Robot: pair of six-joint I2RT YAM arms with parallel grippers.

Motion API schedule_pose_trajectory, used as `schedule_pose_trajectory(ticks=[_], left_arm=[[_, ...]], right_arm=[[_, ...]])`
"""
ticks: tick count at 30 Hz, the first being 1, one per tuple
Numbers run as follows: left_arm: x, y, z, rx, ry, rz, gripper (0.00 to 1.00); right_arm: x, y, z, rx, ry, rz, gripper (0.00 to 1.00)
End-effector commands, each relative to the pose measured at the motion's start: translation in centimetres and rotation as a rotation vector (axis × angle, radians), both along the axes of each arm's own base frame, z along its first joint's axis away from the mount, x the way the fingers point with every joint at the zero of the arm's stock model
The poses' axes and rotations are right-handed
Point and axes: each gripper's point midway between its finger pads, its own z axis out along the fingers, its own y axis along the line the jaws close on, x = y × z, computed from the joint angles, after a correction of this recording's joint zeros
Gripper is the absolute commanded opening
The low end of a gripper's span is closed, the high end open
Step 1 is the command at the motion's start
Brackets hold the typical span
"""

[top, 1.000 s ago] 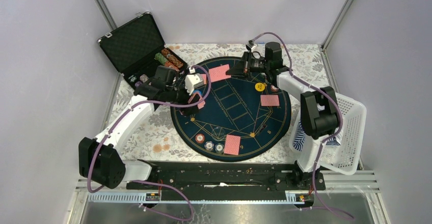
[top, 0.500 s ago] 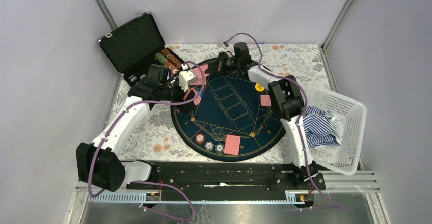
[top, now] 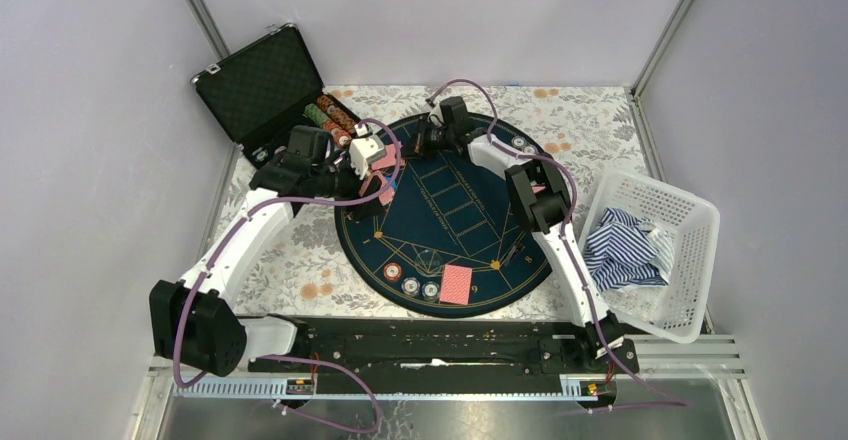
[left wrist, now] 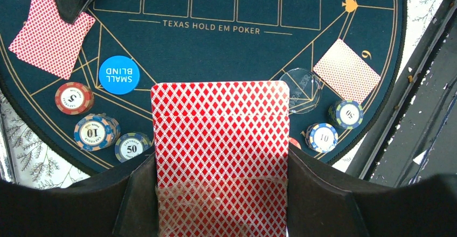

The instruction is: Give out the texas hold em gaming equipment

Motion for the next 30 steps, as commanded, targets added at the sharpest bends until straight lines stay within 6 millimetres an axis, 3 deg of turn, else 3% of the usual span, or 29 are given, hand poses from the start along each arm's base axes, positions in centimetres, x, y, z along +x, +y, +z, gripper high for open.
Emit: schedule_pose_trajectory(ticks=[1,13,17,21,30], left_arm=[[0.6,-0.6,2.6,-0.062,-0.088,-0.022,0.0],[0.6,-0.4,2.3,-0.059,-0.083,-0.017,0.0],[0.6,-0.5,2.3,-0.063,-0.079,-0.023,0.0],[0.7,-0.6,2.3,-0.067,-0.077,-0.025,0.0],[0.6,-0.6,2.4,-0.072,-0.075,-0.026,0.0]], right_arm=[[0.9,1.2,1.1,-0.012,-0.07,-0.009,0.04],[0.8,2.7,-0.4,-0.12,-0.119,-0.016,0.13],[0.8,2.1,-0.9,-0.16,-0.117,-0.028,0.29],[0.8,2.0,0.1,-0.162,-0.135,-0.027,0.43],[1.0,0.0,2.2,-0.248,-0.179,-0.061,0.6]])
